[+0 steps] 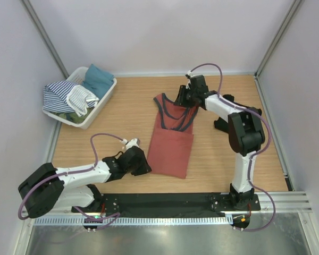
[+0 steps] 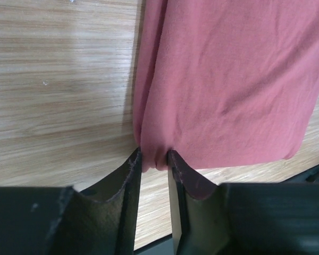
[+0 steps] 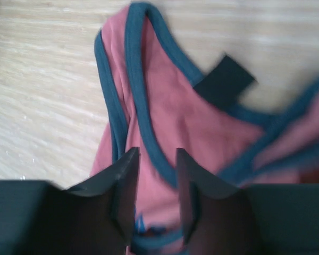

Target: Fold and stack the tank tops

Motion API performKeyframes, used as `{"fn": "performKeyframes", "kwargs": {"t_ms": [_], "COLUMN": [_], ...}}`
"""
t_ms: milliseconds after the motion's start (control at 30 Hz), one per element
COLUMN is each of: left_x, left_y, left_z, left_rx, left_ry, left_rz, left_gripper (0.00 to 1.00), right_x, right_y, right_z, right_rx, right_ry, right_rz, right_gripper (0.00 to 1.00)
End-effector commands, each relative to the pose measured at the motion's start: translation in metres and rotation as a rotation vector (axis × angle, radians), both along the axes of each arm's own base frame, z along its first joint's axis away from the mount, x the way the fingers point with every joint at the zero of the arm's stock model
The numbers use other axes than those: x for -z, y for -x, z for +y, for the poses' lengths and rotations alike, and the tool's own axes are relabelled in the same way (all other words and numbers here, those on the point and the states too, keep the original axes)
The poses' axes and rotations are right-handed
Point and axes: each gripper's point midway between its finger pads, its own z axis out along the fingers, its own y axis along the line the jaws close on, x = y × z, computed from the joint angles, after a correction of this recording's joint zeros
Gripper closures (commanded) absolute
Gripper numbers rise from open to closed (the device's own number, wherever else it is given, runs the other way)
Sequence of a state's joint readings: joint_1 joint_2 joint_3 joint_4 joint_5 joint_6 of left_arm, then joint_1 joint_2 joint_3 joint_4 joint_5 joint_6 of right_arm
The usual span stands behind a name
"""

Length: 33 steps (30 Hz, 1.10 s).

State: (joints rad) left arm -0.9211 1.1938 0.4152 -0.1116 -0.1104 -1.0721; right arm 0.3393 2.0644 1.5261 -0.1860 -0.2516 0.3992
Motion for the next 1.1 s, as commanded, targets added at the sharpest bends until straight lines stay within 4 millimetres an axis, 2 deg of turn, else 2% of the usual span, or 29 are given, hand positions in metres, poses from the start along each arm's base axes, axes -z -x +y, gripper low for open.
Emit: {"fn": "performKeyframes", "kwargs": {"t_ms": [0,67,100,133,167,200,233,267,333,367,500,567,667,733,933,967,1033,1067], "left_x": [0.022,0.022,0.022,0.021,0.02,0.02,0.019,0.019,0.018,0.018,0.018,0.019,0.019,0.022,0.027,0.028,0.028,0.027], "left_y": [0.019,0.021,0.021,0.022,0.023,0.024,0.026,0.027,0.029,0.03,0.035,0.036,0.036,0.036,0.034,0.033,0.03,0.028], "left_z": [0.021,0.02,0.019,0.017,0.016,0.015,0.012,0.011,0.008,0.007,0.002,-0.001,-0.006,-0.007,-0.006,-0.004,0.0,0.002], "left_rx": [-0.001,0.003,0.003,0.007,0.009,0.006,0.013,0.013,0.003,-0.004,-0.032,-0.046,-0.05,-0.049,-0.06,-0.063,-0.077,-0.083], "left_ry": [-0.091,-0.092,-0.088,-0.088,-0.085,-0.083,-0.085,-0.081,-0.08,-0.08,-0.074,-0.066,-0.06,-0.067,-0.073,-0.081,-0.096,-0.102], "left_rz": [0.054,0.051,0.049,0.041,0.037,0.038,0.03,0.028,0.018,0.016,-0.005,-0.009,-0.007,-0.003,-0.008,-0.011,-0.03,-0.038], "left_gripper": [0.73,0.77,0.83,0.86,0.91,0.92,0.93,0.95,0.95,0.97,1.0,1.0,1.0,1.0,1.0,1.0,1.0,1.0], "right_x": [-0.066,-0.063,-0.046,-0.054,-0.05,-0.032,-0.036,-0.022,-0.015,-0.006,0.012,0.021,0.031,0.036,0.046,0.042,0.049,0.042], "right_y": [0.026,0.045,0.065,0.073,0.082,0.1,0.108,0.122,0.138,0.153,0.178,0.182,0.184,0.179,0.157,0.148,0.139,0.127], "right_z": [-0.022,-0.029,-0.039,-0.048,-0.053,-0.062,-0.065,-0.071,-0.071,-0.071,-0.067,-0.069,-0.063,-0.054,-0.044,-0.042,-0.044,-0.042], "right_rx": [0.058,0.074,0.083,0.117,0.126,0.13,0.137,0.132,0.116,0.1,0.064,0.064,0.035,0.012,0.019,0.029,0.059,0.069], "right_ry": [0.058,0.097,0.135,0.152,0.164,0.194,0.187,0.204,0.188,0.178,0.146,0.147,0.135,0.106,0.101,0.097,0.122,0.12], "right_rz": [-0.131,-0.105,-0.048,-0.06,-0.046,0.008,0.006,0.043,0.067,0.091,0.122,0.133,0.157,0.159,0.173,0.157,0.17,0.151], "right_gripper": [0.54,0.48,0.45,0.43,0.41,0.41,0.4,0.39,0.38,0.37,0.35,0.36,0.41,0.51,0.81,0.9,0.93,0.93]}}
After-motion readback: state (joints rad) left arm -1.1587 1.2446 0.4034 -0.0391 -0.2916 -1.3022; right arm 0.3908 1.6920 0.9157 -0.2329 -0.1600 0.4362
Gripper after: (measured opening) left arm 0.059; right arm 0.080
